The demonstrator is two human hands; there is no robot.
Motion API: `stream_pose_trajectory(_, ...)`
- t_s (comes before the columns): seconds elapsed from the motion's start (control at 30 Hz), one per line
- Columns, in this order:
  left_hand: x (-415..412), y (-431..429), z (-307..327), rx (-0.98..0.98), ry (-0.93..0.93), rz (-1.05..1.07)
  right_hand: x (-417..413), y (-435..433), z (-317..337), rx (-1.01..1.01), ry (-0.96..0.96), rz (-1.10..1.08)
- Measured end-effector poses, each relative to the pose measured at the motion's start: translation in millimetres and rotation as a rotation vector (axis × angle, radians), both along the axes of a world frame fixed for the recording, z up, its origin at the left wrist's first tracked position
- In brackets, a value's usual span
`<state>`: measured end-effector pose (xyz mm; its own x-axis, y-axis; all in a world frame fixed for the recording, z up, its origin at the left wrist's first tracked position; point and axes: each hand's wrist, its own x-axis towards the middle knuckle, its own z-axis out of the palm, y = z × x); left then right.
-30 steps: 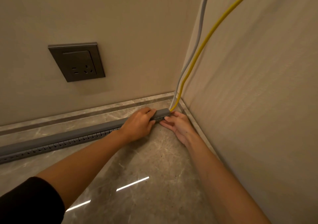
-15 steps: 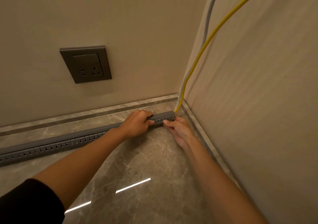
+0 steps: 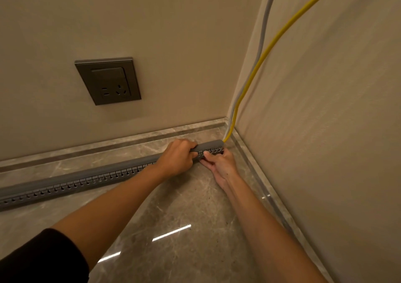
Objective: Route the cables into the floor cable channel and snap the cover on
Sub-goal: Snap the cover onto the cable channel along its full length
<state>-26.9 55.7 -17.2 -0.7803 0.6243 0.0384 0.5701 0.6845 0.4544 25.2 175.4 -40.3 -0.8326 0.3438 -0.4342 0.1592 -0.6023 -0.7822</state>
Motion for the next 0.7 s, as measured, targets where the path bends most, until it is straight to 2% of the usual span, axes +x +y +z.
stream_pose_trajectory(0.17,4,3,-1,-0.035,0.055,-0.023,-1,-4,3,0.021,-0.027,-0.042)
stream_pose_trajectory(0.33,-16,-4,17,-0.008,-0.194,-0.094,2,-5,6,0.040,-0.036,-0.011)
stream_pose_trajectory(0.47,-21,3,19,0.012,-0.276,-0.033,3,-5,8,0.030,-0.037,-0.013)
stream_pose_trajectory(0.7,-18,5,14,0.052,-0.226,0.012,2,-8,11,0.034,-0.068,-0.051)
